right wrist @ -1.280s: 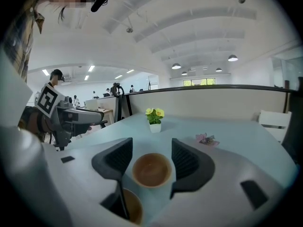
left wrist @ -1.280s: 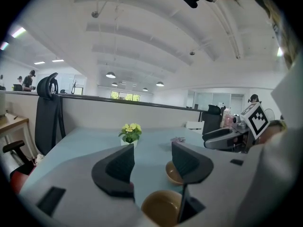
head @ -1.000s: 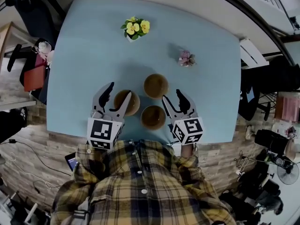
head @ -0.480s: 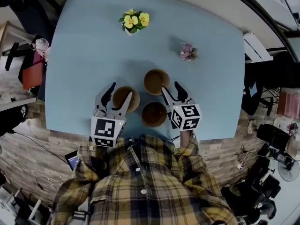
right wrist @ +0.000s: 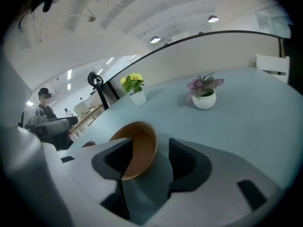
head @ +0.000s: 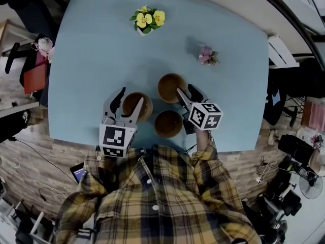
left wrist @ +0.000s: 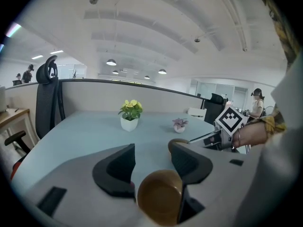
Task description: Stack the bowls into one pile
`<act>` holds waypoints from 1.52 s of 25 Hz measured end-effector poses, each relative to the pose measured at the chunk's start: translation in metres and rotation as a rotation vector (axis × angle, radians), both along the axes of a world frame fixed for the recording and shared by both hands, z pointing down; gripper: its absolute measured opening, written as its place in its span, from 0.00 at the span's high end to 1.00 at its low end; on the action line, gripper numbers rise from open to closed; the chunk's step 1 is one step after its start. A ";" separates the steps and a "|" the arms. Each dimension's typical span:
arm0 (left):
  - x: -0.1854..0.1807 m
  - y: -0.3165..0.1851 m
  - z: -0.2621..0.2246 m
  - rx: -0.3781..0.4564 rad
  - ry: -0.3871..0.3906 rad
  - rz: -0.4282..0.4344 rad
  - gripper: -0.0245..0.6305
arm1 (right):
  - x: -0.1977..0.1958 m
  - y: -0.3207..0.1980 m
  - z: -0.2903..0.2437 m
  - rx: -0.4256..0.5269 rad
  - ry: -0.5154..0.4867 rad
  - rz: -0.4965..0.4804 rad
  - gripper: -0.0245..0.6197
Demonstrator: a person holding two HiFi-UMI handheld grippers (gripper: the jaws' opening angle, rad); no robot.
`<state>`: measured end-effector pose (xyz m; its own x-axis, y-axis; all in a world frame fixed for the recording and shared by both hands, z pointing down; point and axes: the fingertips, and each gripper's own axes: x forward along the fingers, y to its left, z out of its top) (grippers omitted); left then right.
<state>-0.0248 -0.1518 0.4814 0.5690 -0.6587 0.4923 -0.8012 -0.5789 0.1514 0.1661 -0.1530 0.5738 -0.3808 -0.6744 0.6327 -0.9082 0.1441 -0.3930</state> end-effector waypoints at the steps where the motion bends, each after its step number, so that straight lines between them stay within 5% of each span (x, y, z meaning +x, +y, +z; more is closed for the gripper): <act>1: -0.001 -0.001 0.001 -0.001 0.000 -0.002 0.62 | 0.000 -0.002 0.003 -0.012 -0.016 0.007 0.59; 5: -0.002 -0.003 0.003 -0.008 -0.003 -0.006 0.62 | -0.001 -0.005 0.010 -0.055 -0.083 0.022 0.61; 14: -0.003 -0.005 0.004 -0.012 -0.005 -0.007 0.62 | 0.003 -0.005 0.017 -0.107 -0.183 0.092 0.90; 25: -0.007 -0.005 0.000 -0.002 0.001 -0.009 0.62 | 0.002 -0.006 0.008 -0.098 -0.176 0.091 0.94; 38: -0.010 0.007 -0.025 0.071 0.016 -0.011 0.62 | -0.005 0.011 -0.043 0.022 -0.111 0.018 0.94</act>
